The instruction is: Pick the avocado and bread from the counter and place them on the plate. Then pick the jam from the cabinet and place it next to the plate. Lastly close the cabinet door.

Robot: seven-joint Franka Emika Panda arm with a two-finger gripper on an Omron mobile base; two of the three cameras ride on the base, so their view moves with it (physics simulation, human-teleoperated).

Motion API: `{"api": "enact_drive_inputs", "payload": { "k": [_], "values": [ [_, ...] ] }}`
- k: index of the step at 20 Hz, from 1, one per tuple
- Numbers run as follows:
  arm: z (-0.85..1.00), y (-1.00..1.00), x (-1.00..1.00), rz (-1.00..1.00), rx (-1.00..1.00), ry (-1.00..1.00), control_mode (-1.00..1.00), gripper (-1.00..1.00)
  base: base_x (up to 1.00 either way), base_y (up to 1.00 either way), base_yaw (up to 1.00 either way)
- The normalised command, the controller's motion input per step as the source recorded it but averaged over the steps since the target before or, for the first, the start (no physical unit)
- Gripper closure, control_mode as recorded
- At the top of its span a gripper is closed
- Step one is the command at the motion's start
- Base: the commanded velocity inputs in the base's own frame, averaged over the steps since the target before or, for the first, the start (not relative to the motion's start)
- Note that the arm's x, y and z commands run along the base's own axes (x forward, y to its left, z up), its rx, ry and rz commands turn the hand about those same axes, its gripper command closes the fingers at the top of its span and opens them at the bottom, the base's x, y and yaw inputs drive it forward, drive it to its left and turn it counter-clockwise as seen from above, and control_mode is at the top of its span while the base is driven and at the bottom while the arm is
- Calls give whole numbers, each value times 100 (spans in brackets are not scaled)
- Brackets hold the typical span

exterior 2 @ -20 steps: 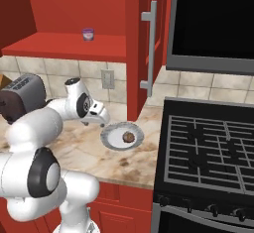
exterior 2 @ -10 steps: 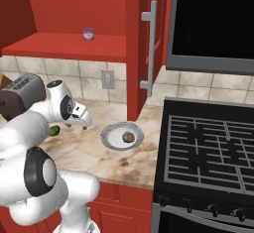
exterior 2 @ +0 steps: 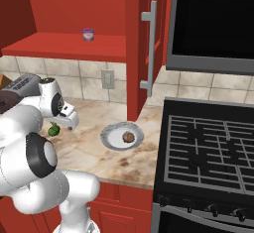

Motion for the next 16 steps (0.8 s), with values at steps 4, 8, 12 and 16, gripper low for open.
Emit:
{"api": "enact_drive_inputs", "payload": {
  "k": [4, 8, 12, 16],
  "values": [
    [0, 53, 0, 1, 7, 3, -100, -100, 0, 0, 0],
    [-26, 51, 0, 1, 3, 0, -100, -100, 0, 0, 0],
    [-45, 48, 0, 4, 0, -5, -100, -100, 0, 0, 0],
    [-26, 30, 28, 1, 0, -4, -100, -100, 0, 0, 0]
  ]
}}
